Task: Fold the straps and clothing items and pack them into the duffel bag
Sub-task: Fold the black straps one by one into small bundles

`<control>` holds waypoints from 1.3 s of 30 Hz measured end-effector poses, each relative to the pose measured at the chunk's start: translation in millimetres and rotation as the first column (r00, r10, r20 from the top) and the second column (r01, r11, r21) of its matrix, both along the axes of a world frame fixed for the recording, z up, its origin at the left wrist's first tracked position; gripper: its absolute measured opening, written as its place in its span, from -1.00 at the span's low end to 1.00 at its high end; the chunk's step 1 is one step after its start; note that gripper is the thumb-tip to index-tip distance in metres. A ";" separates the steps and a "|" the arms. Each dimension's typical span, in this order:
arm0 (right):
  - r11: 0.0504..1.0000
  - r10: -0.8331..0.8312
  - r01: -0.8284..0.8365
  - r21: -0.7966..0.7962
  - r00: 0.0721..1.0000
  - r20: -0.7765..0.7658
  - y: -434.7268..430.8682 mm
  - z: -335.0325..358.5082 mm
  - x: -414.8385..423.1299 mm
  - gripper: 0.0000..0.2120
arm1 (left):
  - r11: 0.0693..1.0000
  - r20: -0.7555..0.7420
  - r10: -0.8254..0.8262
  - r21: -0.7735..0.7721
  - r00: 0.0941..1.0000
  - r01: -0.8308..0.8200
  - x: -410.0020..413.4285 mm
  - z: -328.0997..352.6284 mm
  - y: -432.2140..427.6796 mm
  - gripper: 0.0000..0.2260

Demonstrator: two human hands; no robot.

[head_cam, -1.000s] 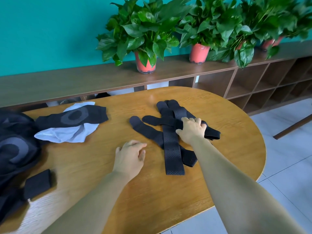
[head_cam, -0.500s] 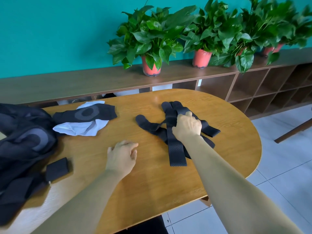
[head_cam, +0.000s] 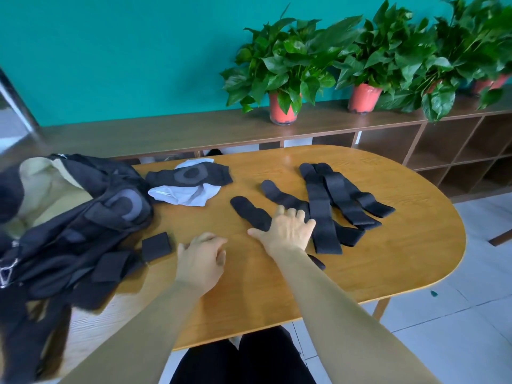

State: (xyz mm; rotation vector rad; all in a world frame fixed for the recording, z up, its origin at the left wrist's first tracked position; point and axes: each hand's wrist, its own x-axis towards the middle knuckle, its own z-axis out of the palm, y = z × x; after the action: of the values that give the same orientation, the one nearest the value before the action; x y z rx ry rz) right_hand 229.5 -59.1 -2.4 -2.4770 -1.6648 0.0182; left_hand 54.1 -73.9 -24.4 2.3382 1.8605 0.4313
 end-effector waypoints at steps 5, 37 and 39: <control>1.000 -0.025 0.026 0.011 0.994 -0.102 -13.8 1.1 8.1 -0.34 | 1.000 0.038 -0.014 -0.015 0.999 0.015 -4.1 -6.1 -0.9 -0.70; 0.741 0.600 -0.657 -0.142 0.742 -0.299 -3.1 -20.5 27.0 -0.46 | 0.925 0.029 -0.354 -0.135 0.935 0.354 4.6 -9.9 -12.4 -0.56; 0.754 0.580 -0.638 -0.159 0.759 -0.295 14.5 -20.7 25.6 -0.46 | 0.923 0.030 -0.354 -0.151 0.935 0.355 4.1 -9.6 -12.1 -0.56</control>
State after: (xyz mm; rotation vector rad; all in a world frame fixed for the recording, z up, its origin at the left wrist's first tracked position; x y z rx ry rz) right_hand 255.1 -44.6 -23.2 -1.8372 -2.3983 0.6035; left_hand 58.2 -86.0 -34.0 2.4885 1.3656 0.2366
